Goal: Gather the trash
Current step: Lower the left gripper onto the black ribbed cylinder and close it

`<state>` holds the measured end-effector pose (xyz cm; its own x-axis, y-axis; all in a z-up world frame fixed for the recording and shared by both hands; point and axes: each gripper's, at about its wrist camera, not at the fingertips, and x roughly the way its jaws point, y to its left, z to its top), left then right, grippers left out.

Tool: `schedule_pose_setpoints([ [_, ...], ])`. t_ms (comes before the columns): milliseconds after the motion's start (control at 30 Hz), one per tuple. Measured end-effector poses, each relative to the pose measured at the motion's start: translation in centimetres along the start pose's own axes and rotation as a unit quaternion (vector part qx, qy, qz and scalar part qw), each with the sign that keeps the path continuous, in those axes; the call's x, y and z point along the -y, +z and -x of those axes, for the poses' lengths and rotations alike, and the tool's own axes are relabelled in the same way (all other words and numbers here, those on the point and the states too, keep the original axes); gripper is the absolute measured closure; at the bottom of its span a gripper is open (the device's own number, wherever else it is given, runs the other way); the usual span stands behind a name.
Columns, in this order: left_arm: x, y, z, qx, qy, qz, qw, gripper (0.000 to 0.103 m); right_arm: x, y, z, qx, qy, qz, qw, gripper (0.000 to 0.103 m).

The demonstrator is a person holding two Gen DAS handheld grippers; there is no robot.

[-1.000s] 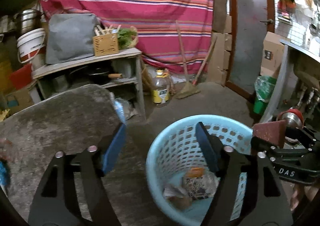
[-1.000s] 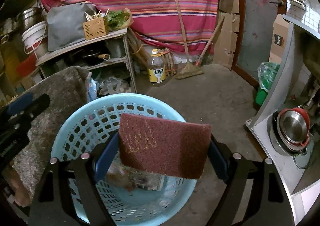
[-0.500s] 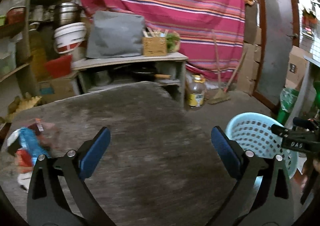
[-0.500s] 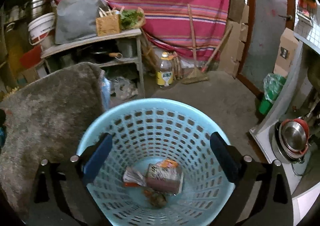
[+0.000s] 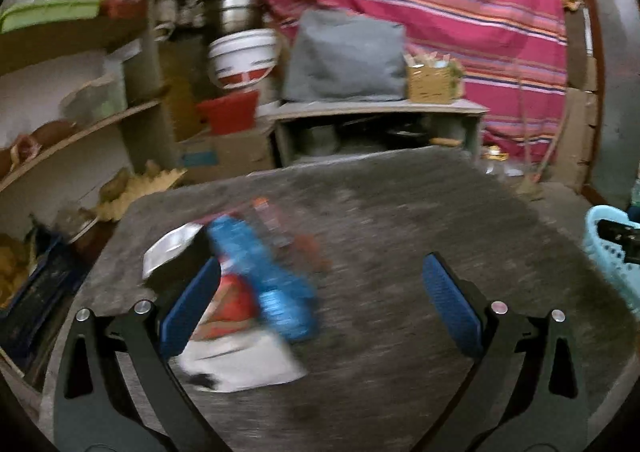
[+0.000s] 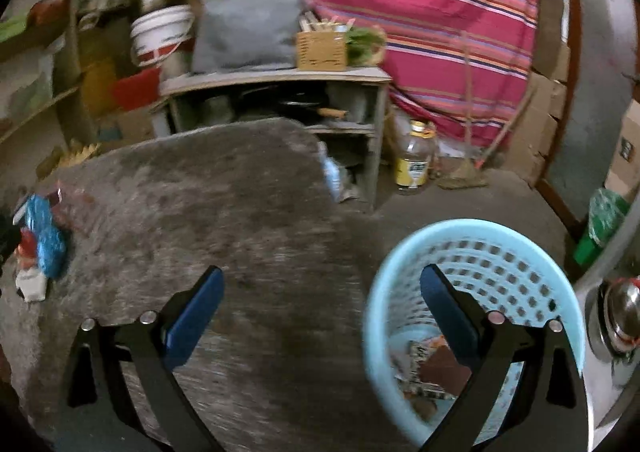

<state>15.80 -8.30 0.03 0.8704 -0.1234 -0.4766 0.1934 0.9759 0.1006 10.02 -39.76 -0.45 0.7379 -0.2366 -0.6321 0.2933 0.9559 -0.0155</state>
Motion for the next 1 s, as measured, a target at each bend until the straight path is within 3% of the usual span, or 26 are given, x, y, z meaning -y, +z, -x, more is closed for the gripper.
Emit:
schedule_pose_setpoints([
  [433, -13.0, -0.3, -2.9, -0.026, 0.074, 0.081, 0.9936, 0.006, -9.5, 0.9, -3.0, -0.018, 0.055, 0.035, 0.998, 0.007],
  [567, -14.4, 0.0, -5.8, -0.051, 0.078, 0.092, 0.9914, 0.006, -12.0, 0.8, -4.0, -0.026, 0.066, 0.052, 0.996, 0.007],
  [733, -14.6, -0.1, -9.5, -0.087, 0.099, 0.067, 0.9891, 0.006, -13.5, 0.7, -4.9, -0.035, 0.065, 0.062, 0.995, 0.007],
  [1000, -18.4, 0.3, -10.9, -0.091, 0.148, 0.077, 0.9817, 0.005, -14.1, 1.1, -6.1, -0.042, 0.073, 0.051, 0.995, 0.007],
])
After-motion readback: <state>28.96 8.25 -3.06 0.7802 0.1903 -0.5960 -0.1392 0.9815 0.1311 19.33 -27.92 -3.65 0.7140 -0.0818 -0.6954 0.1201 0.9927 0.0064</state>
